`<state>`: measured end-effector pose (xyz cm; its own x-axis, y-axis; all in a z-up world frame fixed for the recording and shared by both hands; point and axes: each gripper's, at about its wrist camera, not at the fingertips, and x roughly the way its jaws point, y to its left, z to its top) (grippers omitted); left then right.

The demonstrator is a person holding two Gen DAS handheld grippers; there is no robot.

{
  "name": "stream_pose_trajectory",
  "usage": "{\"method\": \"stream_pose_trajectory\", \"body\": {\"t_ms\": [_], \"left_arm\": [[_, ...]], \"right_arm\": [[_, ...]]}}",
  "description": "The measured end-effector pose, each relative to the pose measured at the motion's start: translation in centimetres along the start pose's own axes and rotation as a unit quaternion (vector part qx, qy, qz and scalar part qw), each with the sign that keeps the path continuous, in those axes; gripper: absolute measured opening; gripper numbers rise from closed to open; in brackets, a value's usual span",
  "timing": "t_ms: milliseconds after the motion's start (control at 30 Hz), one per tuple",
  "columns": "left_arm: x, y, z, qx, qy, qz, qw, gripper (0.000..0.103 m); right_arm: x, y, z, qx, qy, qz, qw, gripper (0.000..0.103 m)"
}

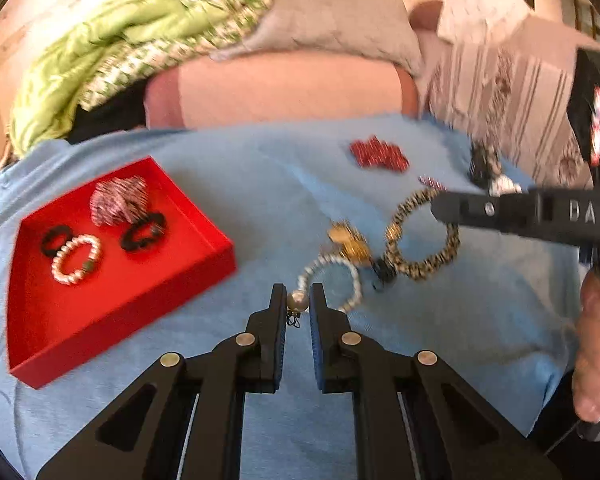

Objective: Organize jewelry
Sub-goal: 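Grasp the gold-charm bracelet with the right tool, then grasp the pearl earring with the left tool while the right tool holds the charm bracelet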

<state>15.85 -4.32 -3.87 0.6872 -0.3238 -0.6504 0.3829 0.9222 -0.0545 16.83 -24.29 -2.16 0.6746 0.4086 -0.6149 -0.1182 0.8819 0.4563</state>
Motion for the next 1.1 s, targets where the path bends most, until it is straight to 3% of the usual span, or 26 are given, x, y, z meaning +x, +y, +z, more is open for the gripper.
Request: {"method": "stream_pose_trajectory", "body": {"t_ms": [233,1100], "left_arm": [[-0.3,0.7,0.4,-0.01,-0.004,0.003,0.9999,0.011],[-0.2,1.1,0.4,-0.013,-0.002,0.01,0.9999,0.011]], "right_arm": [[0.0,1.6,-0.3,-0.04,-0.008,-0.008,0.999,0.007],[0.5,1.8,-0.6,-0.044,0.003,-0.012,0.999,0.007]]}}
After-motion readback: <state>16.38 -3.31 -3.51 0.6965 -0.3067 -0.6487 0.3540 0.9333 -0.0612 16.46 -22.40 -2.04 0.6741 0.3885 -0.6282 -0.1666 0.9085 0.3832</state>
